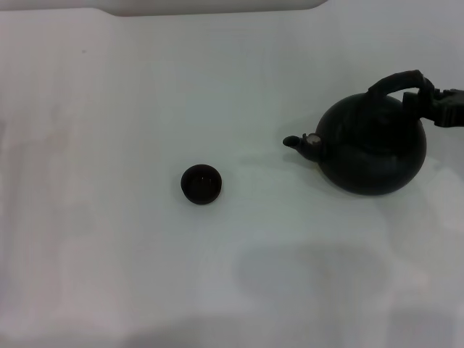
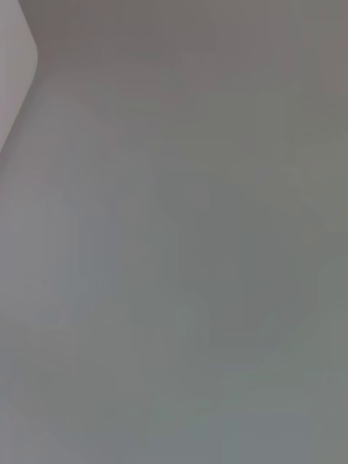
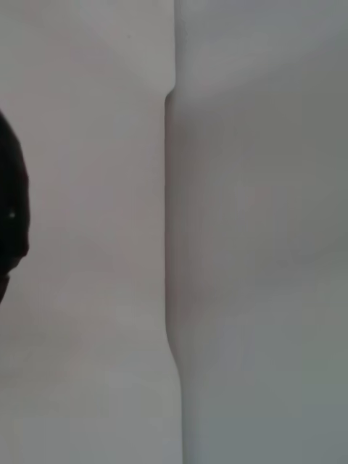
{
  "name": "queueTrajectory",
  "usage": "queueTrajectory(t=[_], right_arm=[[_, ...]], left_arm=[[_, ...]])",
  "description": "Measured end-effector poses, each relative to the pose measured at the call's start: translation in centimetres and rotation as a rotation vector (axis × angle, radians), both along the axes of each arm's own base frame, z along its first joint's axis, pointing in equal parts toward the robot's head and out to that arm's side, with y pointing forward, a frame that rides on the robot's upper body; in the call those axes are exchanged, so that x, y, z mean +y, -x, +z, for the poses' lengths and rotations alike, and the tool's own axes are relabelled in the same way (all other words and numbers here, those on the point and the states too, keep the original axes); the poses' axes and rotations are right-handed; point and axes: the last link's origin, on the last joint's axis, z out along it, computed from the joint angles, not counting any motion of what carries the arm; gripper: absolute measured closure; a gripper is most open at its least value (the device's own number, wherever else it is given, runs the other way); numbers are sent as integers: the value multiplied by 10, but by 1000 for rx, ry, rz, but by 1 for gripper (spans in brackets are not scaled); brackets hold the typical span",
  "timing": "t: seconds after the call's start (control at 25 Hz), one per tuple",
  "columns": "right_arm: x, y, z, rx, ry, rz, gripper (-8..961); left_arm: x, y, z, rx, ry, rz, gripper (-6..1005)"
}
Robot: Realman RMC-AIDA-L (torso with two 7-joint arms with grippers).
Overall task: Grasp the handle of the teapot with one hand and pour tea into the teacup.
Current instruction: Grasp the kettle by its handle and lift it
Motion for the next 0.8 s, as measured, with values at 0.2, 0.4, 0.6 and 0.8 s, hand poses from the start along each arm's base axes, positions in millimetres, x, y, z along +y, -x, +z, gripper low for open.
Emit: queueTrajectory(t=[0.2,0.4,0.6,0.8], right_arm=[[1,6,0,-10,17,36,538],[2,8,0,-7,21,40,605],[2,9,-1,6,18,32,727],[3,11,-2,6,18,32,760]], left_arm=[[0,1,1,2,-1,3,112],[0,1,1,3,-1,4,111],[0,1,2,4,-3,4,112],[0,1,2,5,-3,4,112]])
